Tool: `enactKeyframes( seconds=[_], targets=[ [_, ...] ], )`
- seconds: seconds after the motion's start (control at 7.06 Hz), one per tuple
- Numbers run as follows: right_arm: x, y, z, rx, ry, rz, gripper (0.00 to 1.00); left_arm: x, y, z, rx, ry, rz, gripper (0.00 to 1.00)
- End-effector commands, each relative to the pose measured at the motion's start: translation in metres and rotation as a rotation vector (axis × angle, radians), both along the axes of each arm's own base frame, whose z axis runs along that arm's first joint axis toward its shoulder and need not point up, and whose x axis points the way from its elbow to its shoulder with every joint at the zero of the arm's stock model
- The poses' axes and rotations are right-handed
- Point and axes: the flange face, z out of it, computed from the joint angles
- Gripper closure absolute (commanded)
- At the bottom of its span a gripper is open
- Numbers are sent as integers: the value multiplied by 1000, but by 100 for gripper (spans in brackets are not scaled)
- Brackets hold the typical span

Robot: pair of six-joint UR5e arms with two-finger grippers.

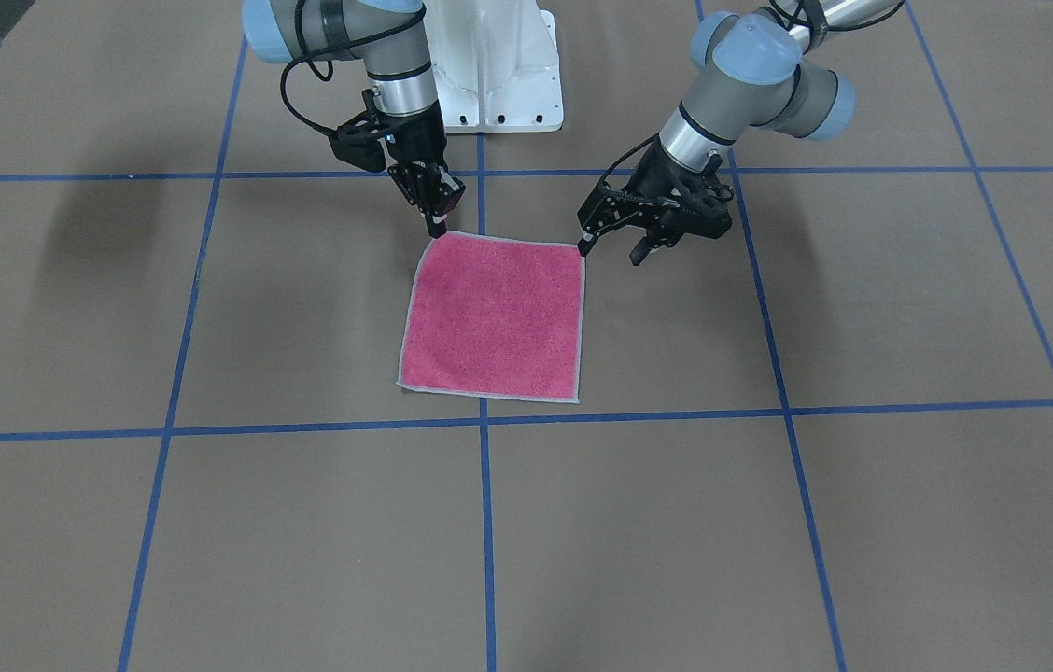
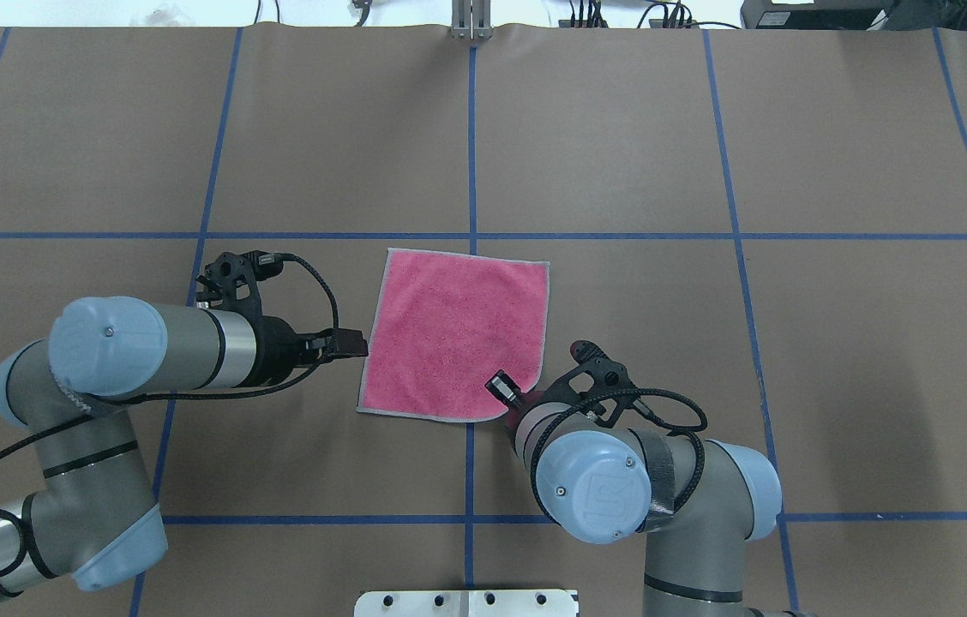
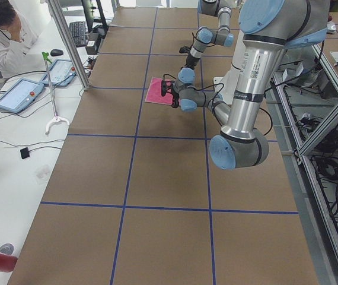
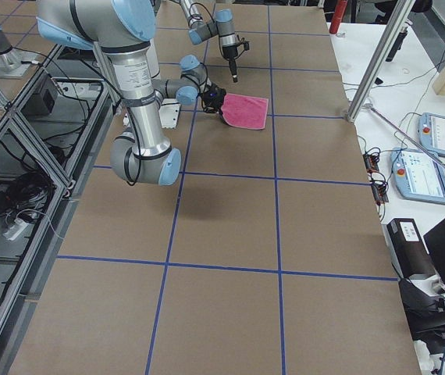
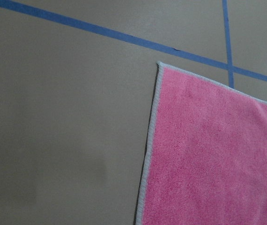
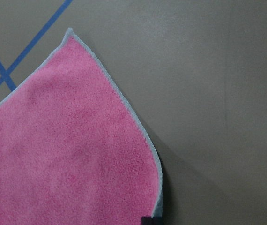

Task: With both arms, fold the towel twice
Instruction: 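Lower the left gripper onto the towel's near corner while the right gripper holds its corner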

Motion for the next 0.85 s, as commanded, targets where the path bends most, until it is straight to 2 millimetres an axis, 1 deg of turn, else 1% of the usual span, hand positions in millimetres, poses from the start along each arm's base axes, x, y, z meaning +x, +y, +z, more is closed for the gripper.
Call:
enactKeyframes(
  seconds=[0.0,0.14,0.28,0.71],
  targets=[
    [5,-8,-1,2,-2,15,100,21,23,-5,-21,11,22,21],
    [5,-8,-2,2,-5,15,100,26,29,-3,-27,6,34,26],
    [6,-8,-3,3,-7,15,100,30,28,2,-31,-4,35,29],
    [7,-10,-3,3,-8,18,100,47,29,3,-36,-16,47,30]
  ],
)
